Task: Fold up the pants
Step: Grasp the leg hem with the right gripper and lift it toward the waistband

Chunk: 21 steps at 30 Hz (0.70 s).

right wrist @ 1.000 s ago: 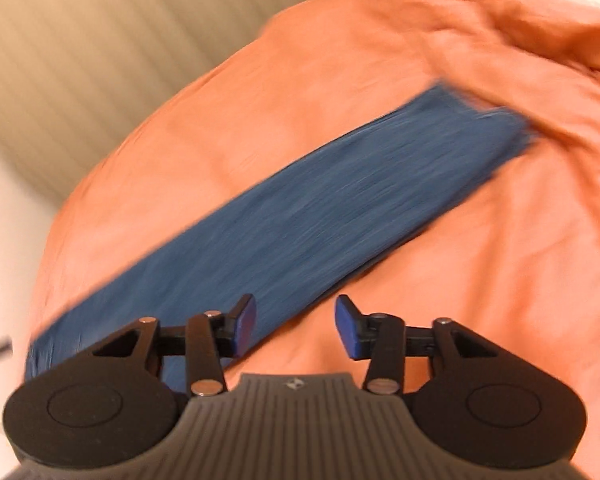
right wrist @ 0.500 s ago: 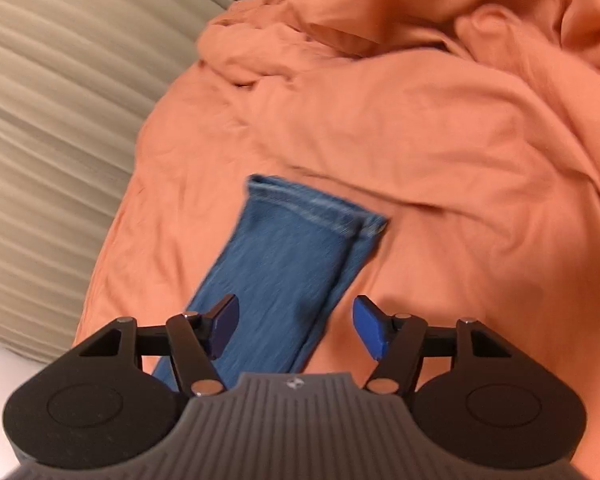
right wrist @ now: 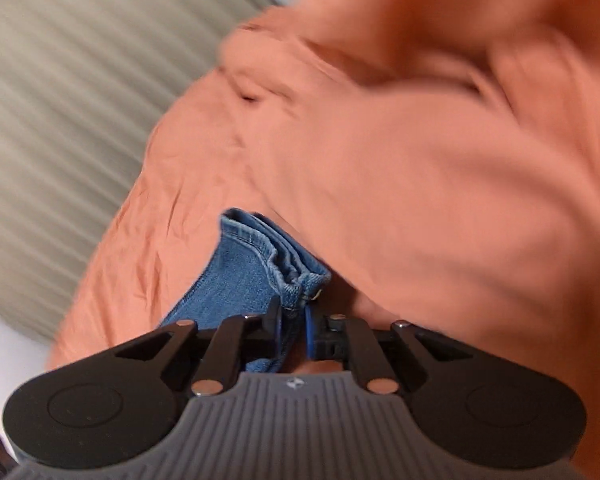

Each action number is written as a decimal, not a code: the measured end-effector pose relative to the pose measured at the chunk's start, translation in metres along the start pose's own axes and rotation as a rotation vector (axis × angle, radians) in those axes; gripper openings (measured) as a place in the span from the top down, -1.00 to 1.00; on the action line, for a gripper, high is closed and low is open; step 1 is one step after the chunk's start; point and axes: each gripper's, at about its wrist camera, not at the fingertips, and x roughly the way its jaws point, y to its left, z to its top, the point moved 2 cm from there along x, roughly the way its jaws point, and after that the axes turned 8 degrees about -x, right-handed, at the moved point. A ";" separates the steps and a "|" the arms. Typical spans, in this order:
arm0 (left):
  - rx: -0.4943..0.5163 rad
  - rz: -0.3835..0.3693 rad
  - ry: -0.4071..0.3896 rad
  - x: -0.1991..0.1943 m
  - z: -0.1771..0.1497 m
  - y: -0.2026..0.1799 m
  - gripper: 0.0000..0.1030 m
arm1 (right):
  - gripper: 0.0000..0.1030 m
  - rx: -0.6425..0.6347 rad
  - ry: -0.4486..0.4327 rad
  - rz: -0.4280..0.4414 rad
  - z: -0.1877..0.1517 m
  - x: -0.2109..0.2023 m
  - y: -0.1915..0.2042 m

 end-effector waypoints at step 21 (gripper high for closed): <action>0.146 0.103 -0.034 0.075 0.038 -0.036 0.56 | 0.90 -0.052 0.086 -0.099 -0.005 0.019 0.001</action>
